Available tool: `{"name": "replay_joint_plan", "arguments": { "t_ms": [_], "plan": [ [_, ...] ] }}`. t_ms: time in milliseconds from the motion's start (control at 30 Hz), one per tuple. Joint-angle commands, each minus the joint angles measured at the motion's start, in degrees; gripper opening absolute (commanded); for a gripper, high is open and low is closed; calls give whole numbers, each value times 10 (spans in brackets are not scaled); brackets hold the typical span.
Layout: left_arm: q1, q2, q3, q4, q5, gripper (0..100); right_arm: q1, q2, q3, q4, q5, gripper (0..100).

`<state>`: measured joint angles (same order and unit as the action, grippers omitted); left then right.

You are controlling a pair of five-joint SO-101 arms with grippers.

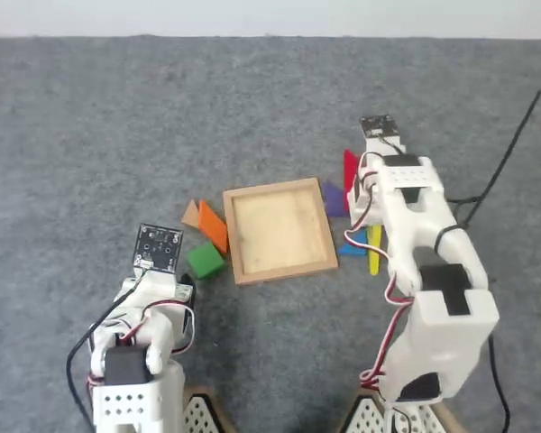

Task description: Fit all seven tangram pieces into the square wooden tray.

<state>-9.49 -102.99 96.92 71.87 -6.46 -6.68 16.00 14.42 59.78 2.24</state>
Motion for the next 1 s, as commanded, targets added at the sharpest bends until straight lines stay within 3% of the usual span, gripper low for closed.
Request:
{"name": "replay_joint_plan", "arguments": {
  "t_ms": [0, 267, 567, 967],
  "plan": [
    [-4, -11, -5, 4, 9, 120, 32, -94, -18, 35, -7, 8],
    [-4, -11, -5, 4, 9, 120, 12, -191, -24, 115, -7, 7],
    [-4, -11, -5, 4, 9, 120, -144, -163, -50, 133, -54, 7],
    [-4, -11, -5, 4, 9, 120, -309, -7, -240, 151, -139, 9]
  ]
}}
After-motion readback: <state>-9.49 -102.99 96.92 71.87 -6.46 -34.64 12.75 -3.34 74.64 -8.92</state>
